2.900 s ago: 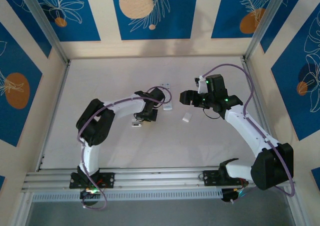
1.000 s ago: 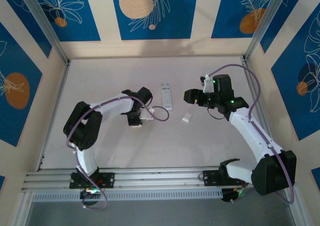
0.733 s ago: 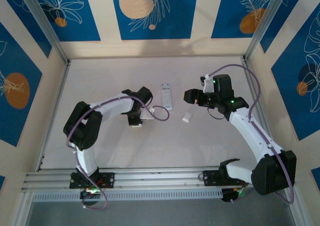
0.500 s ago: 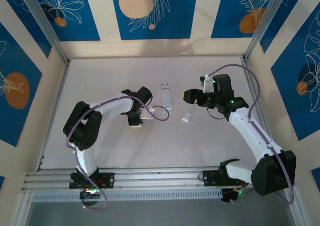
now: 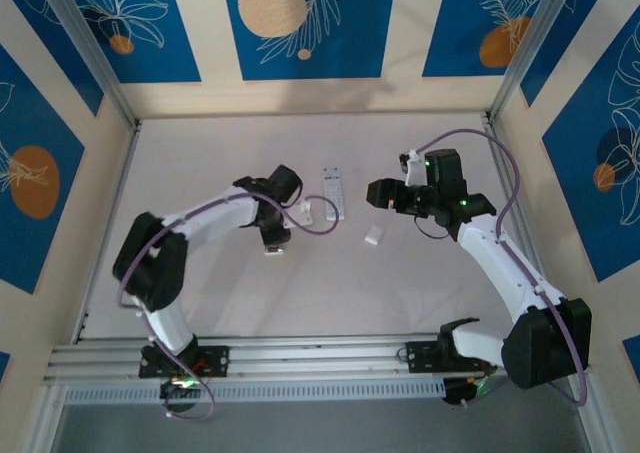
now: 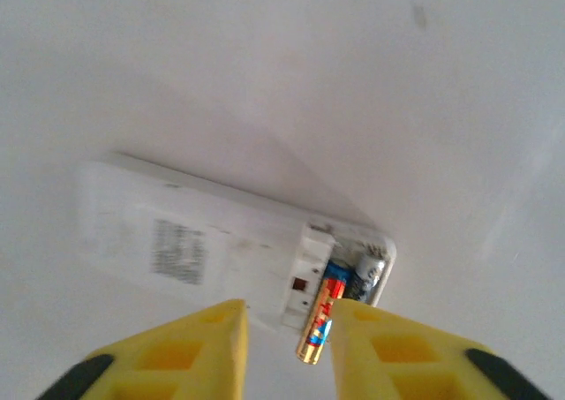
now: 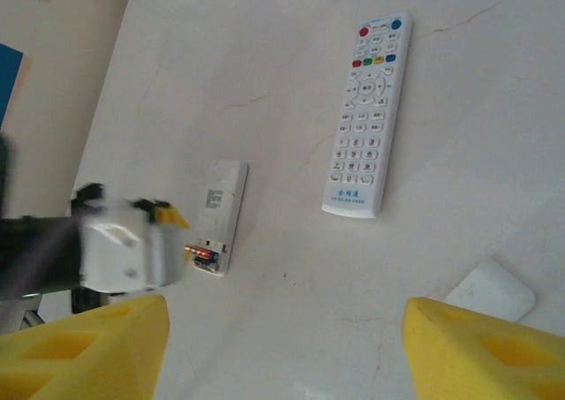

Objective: Load the batteries into the remote control

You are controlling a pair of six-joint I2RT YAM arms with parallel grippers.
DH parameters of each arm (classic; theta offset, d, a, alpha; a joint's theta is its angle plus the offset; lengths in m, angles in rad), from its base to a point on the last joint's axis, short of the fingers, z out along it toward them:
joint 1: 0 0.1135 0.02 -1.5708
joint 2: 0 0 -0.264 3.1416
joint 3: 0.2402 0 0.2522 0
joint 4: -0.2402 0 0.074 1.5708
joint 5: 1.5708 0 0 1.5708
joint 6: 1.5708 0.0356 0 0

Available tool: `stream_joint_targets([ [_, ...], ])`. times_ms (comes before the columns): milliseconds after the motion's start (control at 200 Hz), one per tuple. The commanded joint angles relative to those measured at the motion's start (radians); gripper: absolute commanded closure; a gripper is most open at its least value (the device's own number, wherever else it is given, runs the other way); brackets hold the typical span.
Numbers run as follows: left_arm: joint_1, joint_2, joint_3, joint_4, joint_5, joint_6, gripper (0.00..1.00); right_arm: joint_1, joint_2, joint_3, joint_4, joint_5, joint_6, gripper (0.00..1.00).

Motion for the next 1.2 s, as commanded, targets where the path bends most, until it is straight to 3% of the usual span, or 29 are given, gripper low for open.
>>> stream_joint_targets([
  [0,0.032,-0.173,-0.046,0.165,0.040,-0.316,0.65,-0.004,0.010,0.008,0.015,-0.039,0.030,0.29],
  [85,0.051,-0.254,-0.096,0.207,-0.076,-0.617,0.62,-0.003,0.016,0.002,0.024,-0.047,0.052,0.29],
  [180,0.071,-0.284,-0.119,0.105,-0.144,-0.925,0.63,0.009,0.027,0.001,0.027,-0.052,0.088,0.30],
  [250,0.080,-0.284,-0.138,0.054,-0.111,-1.077,0.64,0.036,0.043,0.005,0.028,-0.047,0.121,0.30],
  [355,0.099,-0.287,-0.221,0.118,-0.009,-1.200,0.63,0.090,0.074,0.019,0.024,-0.033,0.143,0.30],
  [620,0.152,-0.209,-0.308,0.223,0.157,-1.207,0.72,0.118,0.116,0.031,0.019,-0.035,0.168,0.30],
  [755,0.152,-0.181,-0.325,0.238,0.160,-1.192,0.79,0.117,0.117,0.034,0.013,-0.030,0.162,0.30],
  [1195,0.152,-0.112,-0.352,0.273,0.158,-1.155,0.76,0.112,0.118,0.043,0.003,-0.038,0.157,0.30],
])
